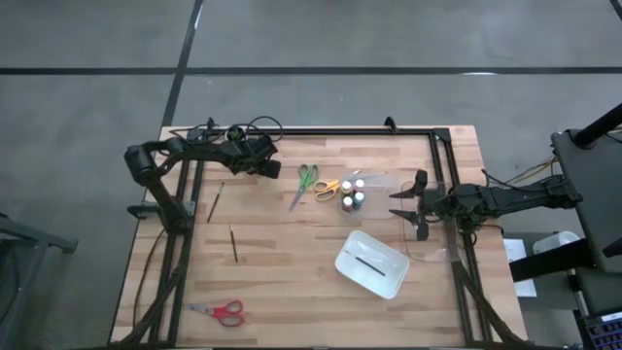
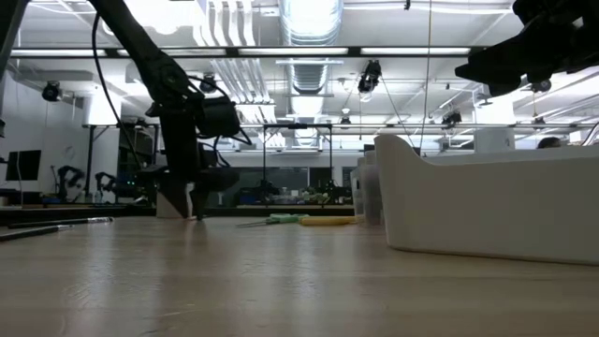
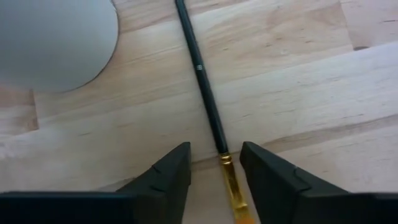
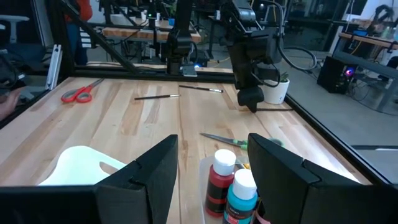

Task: Pick & Place Paint Supplies
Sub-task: Put the black paintbrush into the white bin

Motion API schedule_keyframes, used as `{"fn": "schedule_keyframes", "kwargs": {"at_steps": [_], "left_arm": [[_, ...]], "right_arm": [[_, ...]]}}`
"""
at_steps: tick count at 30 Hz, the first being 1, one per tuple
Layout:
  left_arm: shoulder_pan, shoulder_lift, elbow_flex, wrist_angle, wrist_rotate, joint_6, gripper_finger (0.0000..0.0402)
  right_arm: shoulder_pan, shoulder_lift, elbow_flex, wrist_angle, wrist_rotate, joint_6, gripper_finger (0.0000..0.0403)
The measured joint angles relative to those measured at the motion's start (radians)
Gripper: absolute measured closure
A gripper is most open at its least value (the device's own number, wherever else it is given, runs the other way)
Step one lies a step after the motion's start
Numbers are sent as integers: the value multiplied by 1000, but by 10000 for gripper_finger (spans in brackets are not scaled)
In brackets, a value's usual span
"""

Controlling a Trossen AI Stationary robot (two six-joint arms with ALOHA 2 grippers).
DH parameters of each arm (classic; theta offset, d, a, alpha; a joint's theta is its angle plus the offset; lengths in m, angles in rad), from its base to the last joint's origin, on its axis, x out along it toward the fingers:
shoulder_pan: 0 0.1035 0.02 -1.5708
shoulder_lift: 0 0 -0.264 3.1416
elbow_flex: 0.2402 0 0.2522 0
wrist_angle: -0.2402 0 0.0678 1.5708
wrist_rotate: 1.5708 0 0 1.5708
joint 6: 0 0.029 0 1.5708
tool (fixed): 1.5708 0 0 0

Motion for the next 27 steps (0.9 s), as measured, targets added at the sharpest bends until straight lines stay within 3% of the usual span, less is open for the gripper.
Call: {"fn": "schedule_keyframes", "kwargs": {"at_steps": [15, 27], "left_arm": [[0, 1, -1, 11, 21, 3, 381], [0, 1, -1, 7, 18, 12, 400]], "right_arm": [[0, 0, 0, 0, 0, 0, 211], [0, 0, 0, 0, 0, 3, 211]]}}
